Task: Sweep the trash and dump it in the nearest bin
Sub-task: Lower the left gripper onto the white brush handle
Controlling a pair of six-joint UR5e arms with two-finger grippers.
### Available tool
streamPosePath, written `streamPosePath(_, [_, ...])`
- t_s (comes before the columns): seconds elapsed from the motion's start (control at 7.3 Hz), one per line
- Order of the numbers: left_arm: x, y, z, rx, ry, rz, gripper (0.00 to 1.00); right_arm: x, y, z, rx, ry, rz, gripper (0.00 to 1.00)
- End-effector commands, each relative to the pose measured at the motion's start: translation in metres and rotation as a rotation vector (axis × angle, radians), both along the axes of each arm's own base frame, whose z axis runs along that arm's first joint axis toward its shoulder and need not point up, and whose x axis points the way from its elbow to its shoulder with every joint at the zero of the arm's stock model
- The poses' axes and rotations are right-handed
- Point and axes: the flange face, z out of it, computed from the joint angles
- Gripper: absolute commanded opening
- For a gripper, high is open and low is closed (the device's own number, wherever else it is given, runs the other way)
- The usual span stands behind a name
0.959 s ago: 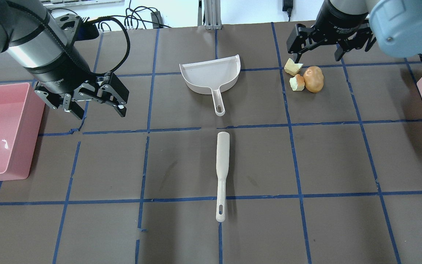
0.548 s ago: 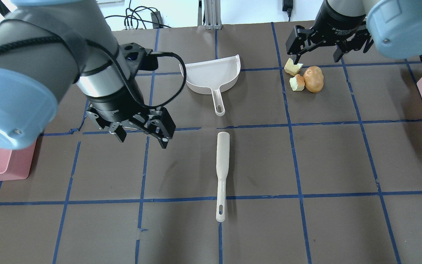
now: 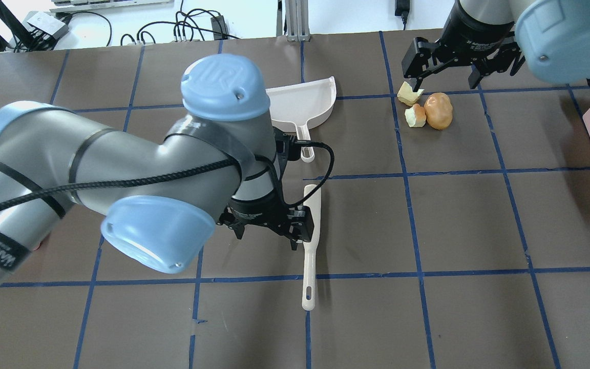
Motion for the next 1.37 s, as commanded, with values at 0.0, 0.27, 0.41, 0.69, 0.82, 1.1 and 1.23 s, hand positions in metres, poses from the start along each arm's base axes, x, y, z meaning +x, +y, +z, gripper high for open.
streamPosePath(0.0, [-0.039,0.009,-0.069,0.047,-0.038,-0.025,1.0,-0.003,0.0,-0.002,0.005,0.002,-0.005,1.0])
streamPosePath(0.27, [-0.074,0.014,-0.115,0.041,-0.037,-0.074,1.0,-0.005,-0.002,-0.007,0.013,0.01,-0.004,1.0])
streamPosePath(0.41, [-0.08,0.022,-0.122,0.037,-0.043,-0.093,1.0,-0.003,-0.003,0.0,-0.004,0.01,-0.001,1.0])
streamPosePath(0.69, [-0.073,0.033,-0.139,0.055,-0.053,-0.109,1.0,-0.003,-0.003,-0.001,-0.001,0.012,-0.001,1.0])
streamPosePath(0.82, [-0.069,0.037,-0.148,0.048,-0.05,-0.109,1.0,-0.003,-0.005,0.0,-0.01,0.01,-0.003,1.0])
streamPosePath(1.1, [-0.067,0.04,-0.156,0.011,-0.027,-0.109,1.0,-0.004,-0.006,-0.001,-0.01,0.012,-0.005,1.0])
streamPosePath(1.23, [-0.067,0.04,-0.156,0.01,-0.026,-0.11,1.0,-0.003,-0.005,-0.007,0.002,0.01,-0.003,1.0])
